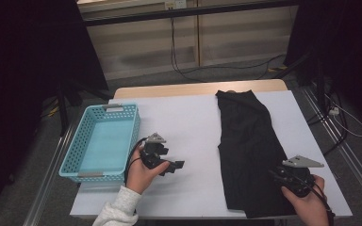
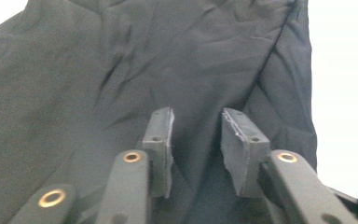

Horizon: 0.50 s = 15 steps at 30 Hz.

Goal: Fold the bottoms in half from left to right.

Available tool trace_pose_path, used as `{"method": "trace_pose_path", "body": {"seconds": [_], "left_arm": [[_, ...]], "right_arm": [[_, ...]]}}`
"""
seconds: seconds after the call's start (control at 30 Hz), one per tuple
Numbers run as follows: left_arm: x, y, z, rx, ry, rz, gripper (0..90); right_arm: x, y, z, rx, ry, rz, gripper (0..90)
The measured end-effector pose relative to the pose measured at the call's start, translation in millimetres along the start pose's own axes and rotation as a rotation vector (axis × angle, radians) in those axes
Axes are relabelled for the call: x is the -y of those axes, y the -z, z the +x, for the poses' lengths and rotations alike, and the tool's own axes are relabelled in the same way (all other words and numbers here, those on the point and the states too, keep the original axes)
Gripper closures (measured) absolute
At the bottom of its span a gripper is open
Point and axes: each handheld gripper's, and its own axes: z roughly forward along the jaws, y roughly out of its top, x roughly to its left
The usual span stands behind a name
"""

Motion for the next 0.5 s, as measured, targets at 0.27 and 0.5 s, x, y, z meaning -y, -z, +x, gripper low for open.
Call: {"method": "trace_pose_path", "body": {"seconds": [0.27, 0.5], "left_arm": [[-0.9, 2.0, 1.3, -0.015, 0.004, 0.003, 11.1], [-1.8, 1.1, 0.1, -0.015, -0.001, 0.010, 11.4]], "right_arm": [[2.5, 4.4, -4.5, -0.012, -0.030, 0.011, 78.7], [5.2, 7.3, -5.8, -0.006, -0.039, 0.012, 78.7]]}}
